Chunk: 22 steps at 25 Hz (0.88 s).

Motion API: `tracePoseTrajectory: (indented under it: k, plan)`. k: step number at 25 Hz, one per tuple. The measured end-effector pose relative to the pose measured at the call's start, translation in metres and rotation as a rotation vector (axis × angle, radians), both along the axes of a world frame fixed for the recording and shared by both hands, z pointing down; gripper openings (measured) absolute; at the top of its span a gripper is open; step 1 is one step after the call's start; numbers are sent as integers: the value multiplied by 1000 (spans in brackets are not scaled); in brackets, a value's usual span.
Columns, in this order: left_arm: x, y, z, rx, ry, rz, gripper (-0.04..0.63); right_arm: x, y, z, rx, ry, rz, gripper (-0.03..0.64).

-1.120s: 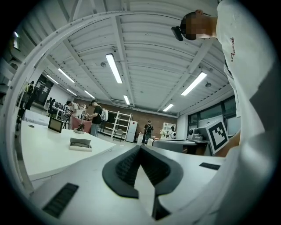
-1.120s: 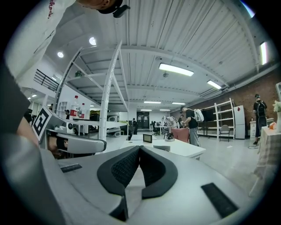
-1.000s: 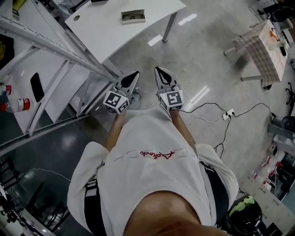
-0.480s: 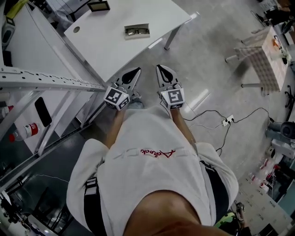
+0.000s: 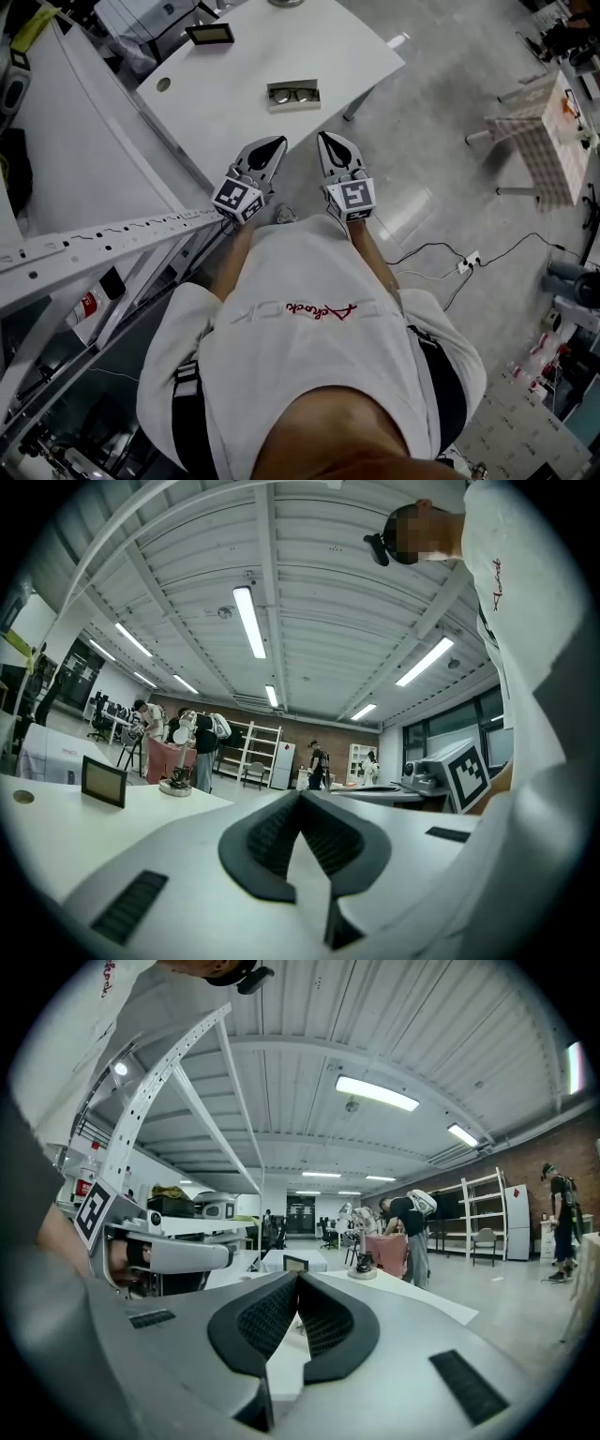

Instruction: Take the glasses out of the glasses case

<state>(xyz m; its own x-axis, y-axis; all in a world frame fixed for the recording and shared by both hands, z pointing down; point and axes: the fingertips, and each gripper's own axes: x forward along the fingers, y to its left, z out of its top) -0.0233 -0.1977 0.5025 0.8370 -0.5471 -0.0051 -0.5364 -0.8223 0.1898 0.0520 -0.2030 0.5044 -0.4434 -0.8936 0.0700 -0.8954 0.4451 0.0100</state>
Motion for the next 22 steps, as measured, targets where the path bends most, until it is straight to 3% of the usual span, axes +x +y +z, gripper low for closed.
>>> tracePoseTrajectory:
  k: [7,22]
  plan:
    - [-13,-38,11,-26,9,4,14,-12,-43,14,-31,-2,6,20]
    - [-19,-66,38,-118,21,-23,14,-15,-69,45,-118,-2,-3,21]
